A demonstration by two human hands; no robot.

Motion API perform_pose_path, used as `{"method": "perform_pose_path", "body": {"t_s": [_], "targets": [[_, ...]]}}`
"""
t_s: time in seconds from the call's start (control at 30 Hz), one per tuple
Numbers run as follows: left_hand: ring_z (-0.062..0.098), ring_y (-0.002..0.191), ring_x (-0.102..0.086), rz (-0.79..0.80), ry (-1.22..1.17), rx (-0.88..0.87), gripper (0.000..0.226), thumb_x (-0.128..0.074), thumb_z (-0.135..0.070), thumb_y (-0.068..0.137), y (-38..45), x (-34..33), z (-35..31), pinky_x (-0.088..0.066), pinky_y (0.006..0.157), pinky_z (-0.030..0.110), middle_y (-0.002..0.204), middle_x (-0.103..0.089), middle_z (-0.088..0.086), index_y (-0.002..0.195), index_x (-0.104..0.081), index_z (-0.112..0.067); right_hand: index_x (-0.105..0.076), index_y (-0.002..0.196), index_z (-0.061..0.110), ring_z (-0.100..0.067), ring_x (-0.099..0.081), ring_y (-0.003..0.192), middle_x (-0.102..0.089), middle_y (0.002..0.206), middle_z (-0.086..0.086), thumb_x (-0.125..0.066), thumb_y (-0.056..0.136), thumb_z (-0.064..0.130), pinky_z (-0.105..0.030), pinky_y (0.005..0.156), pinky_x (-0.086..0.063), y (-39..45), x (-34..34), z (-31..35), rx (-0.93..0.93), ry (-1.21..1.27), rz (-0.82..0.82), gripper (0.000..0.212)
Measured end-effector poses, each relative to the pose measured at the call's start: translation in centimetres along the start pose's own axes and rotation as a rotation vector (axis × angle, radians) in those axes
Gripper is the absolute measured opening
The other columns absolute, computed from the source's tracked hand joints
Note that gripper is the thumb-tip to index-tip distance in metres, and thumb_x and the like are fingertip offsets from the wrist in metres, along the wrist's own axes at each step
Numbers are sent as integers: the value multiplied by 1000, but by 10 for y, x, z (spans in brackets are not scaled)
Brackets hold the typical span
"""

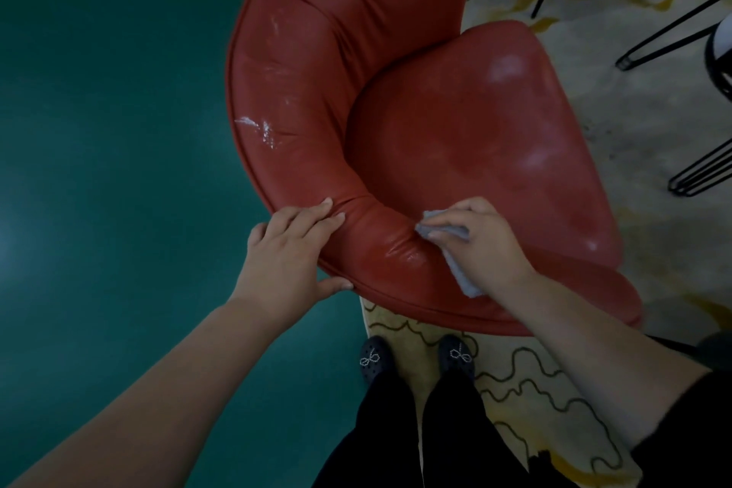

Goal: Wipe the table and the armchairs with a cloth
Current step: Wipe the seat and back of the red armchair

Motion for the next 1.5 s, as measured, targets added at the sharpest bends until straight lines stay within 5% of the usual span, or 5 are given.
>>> {"method": "perform_pose_path", "body": {"t_s": [0.23, 0.43, 0.67, 0.9, 1.5], "targets": [[13, 129, -31, -1, 1, -5, 89, -66, -68, 64, 2, 1, 0, -27, 102, 38, 149, -32, -16, 141, -40, -34, -75, 94, 24, -10, -53, 100, -52, 103, 5, -75, 78, 24, -18, 93, -41, -4, -31, 17, 185, -135, 135, 16], [11, 130, -27, 6, -19, -13, 89, -61, -71, 65, 0, -1, 0, -27, 104, 37, 150, -29, -17, 142, -37, -35, -74, 95, 19, 6, -53, 92, -51, 102, 3, -71, 82, 24, 5, 83, -28, 12, -11, -1, -61, -18, -22, 14], [14, 128, -34, 0, -16, -67, 86, -70, -63, 64, 4, 3, 4, -32, 101, 36, 149, -33, -15, 140, -41, -33, -73, 98, 22, -14, -54, 101, -52, 103, 1, -73, 80, 21, -23, 94, -43, 1, -54, 40, 248, -111, 147, 18], [14, 128, -36, 1, -113, -92, 74, -71, -54, 72, 3, 8, 11, -35, 104, 36, 148, -36, -14, 137, -47, -29, -70, 104, 14, -14, -55, 101, -51, 111, -7, -68, 86, 21, -3, 85, -25, 32, -28, 6, -73, -157, 28, 20], [19, 130, -30, 70, -66, 45, 80, -76, -55, 65, 38, 28, 42, -38, 102, 43, 146, -35, -11, 136, -48, -33, -68, 109, 26, 8, -51, 104, -51, 108, 9, -66, 87, 15, -1, 94, -30, 63, -59, 58, 78, 193, 215, 25]]}}
Point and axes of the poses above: each hand's wrist, its own y-axis towards the middle knuckle, its own x-axis out of the back of the hand, z = x × y, the point moved 7 cm from there along y, towards the middle knuckle
